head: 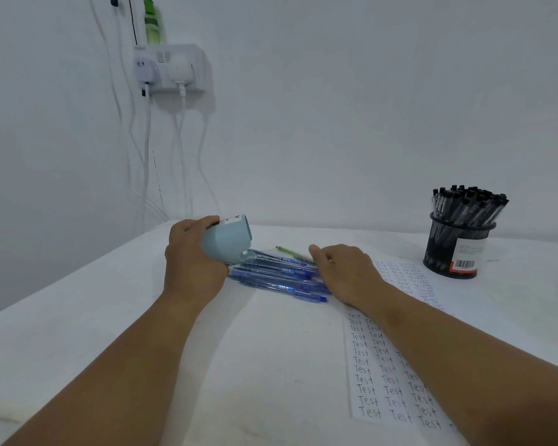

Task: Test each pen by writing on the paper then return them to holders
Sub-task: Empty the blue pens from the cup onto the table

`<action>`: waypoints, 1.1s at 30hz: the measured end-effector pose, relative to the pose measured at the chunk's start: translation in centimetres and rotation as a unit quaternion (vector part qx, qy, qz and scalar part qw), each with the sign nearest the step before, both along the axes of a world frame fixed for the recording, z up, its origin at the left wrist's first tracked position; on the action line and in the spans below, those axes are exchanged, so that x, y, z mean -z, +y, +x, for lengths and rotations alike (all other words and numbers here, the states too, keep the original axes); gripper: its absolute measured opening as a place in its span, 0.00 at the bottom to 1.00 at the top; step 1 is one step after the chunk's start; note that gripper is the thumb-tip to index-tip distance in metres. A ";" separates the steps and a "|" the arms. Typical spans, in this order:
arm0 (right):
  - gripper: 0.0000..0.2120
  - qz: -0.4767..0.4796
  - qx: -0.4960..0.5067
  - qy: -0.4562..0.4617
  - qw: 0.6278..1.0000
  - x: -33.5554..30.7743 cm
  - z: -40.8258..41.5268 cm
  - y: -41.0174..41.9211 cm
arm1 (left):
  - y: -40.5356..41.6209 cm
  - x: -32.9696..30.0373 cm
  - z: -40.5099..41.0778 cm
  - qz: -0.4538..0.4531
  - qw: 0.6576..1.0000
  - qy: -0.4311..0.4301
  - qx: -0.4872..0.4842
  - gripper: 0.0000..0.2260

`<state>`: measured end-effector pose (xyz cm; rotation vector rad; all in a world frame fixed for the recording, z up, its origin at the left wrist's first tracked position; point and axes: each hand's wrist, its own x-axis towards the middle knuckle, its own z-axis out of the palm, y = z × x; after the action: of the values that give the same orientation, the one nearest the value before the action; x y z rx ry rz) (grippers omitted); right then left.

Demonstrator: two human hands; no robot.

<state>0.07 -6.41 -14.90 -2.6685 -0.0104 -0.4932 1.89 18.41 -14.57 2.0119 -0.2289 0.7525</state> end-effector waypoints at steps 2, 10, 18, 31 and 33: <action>0.23 0.017 0.005 -0.031 0.999 0.2 0.2 -0.4 | 0.0 0.0 0.0 -0.002 1.000 -0.001 0.004 0.36; 0.18 -0.001 -0.108 0.006 0.994 0.3 -0.4 -0.2 | -0.1 0.0 -0.1 -0.031 0.999 0.008 0.010 0.37; 0.39 -0.003 -0.154 0.087 0.984 0.0 -1.1 0.3 | -0.3 -0.2 -0.3 -0.012 1.000 -0.003 -0.006 0.36; 0.32 -0.046 -0.190 0.080 0.977 -0.2 -1.1 0.6 | -0.2 -0.3 -0.6 0.006 1.000 0.002 -0.008 0.36; 0.32 -0.048 -0.182 0.082 0.979 -0.2 -1.0 0.7 | -0.3 -0.3 -0.6 0.003 1.000 0.004 -0.005 0.36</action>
<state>-0.96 -5.67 -14.74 -2.7048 -0.4774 -0.1578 1.24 18.14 -14.27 2.0232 -0.2170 0.7514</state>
